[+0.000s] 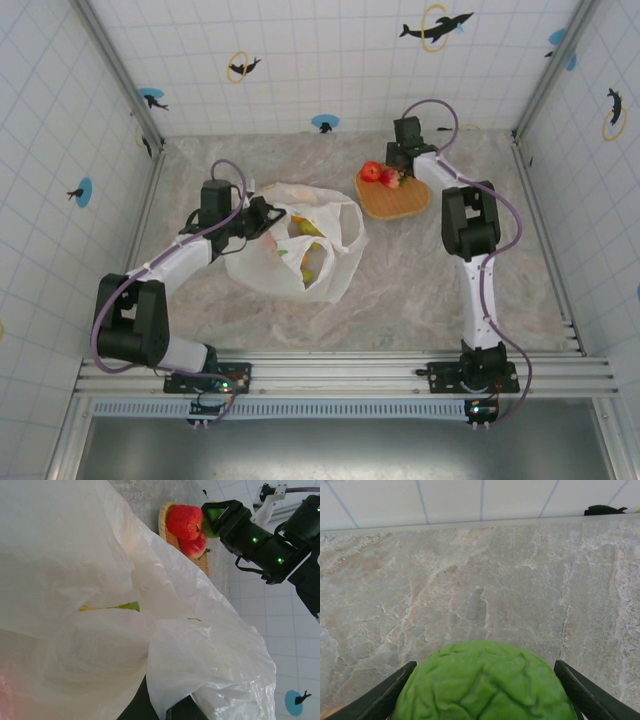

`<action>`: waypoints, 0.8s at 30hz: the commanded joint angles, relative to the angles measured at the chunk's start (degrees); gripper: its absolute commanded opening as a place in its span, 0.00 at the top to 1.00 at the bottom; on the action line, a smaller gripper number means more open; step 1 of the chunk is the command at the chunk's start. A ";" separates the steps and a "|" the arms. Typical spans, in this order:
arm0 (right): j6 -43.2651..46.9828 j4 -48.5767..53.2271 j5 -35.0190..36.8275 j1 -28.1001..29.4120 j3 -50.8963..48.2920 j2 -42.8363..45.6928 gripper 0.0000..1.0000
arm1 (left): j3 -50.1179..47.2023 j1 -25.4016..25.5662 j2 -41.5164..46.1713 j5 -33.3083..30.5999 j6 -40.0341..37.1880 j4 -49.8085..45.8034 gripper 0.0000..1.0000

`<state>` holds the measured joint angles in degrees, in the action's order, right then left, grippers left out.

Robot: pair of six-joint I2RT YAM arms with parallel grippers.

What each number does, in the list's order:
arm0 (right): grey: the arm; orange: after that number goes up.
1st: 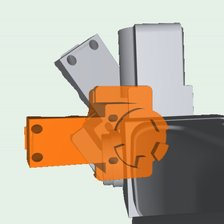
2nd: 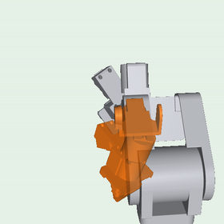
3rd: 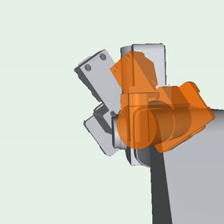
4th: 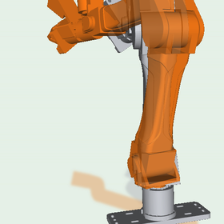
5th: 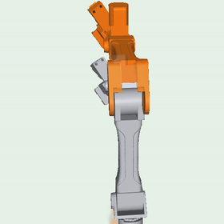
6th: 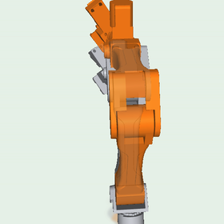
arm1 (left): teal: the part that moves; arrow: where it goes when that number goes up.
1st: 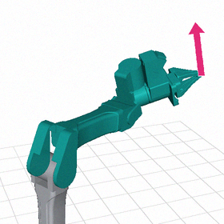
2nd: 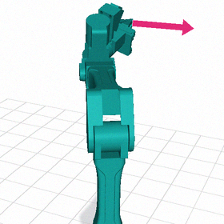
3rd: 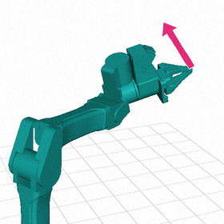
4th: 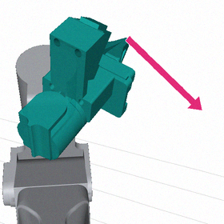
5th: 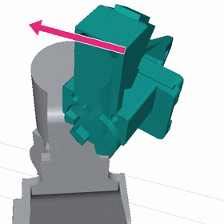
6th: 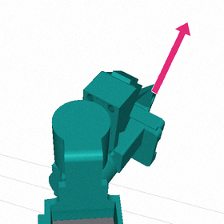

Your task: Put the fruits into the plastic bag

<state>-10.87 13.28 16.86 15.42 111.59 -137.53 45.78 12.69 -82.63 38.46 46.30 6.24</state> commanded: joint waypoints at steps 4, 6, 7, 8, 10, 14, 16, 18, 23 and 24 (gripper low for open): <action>1.29 1.50 0.65 -0.09 1.95 5.42 0.33 | 0.36 -0.12 -0.34 1.48 -1.14 -0.96 1.00; 1.21 2.29 0.47 -0.21 0.15 9.14 0.33 | 0.53 -0.12 -0.27 2.36 -0.48 -1.14 1.00; 1.21 2.35 0.53 -0.13 -1.59 11.02 0.34 | 0.55 -0.12 -0.33 2.72 -0.27 -1.14 1.00; 1.02 1.93 0.21 -0.04 -4.22 13.59 0.34 | 0.63 -0.12 -0.22 2.99 -0.08 -1.14 1.00; 0.79 0.17 -1.16 -0.09 -10.92 19.11 0.34 | 0.68 -0.10 0.06 3.18 0.10 -0.99 1.00; -0.44 -4.74 -6.57 0.36 -26.59 31.65 0.36 | 0.52 -0.04 1.06 3.40 0.27 -0.54 1.00; -1.13 -5.60 -9.98 1.07 -33.73 37.82 0.36 | 0.39 -0.09 1.49 3.50 0.37 -0.20 1.00; -1.58 -6.41 -13.44 2.40 -40.94 44.17 0.36 | 0.30 0.01 1.81 3.85 0.50 0.13 1.00; -2.03 -5.14 -17.97 8.02 -57.56 60.62 0.36 | 0.05 0.14 1.77 4.83 1.08 0.94 1.00; -2.27 -4.96 -18.94 8.88 -60.30 63.44 0.36 | 0.01 0.19 1.77 5.04 1.18 1.02 1.00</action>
<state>-12.23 7.88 2.66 22.04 57.23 -80.34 45.78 12.71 -82.17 41.80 46.68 6.44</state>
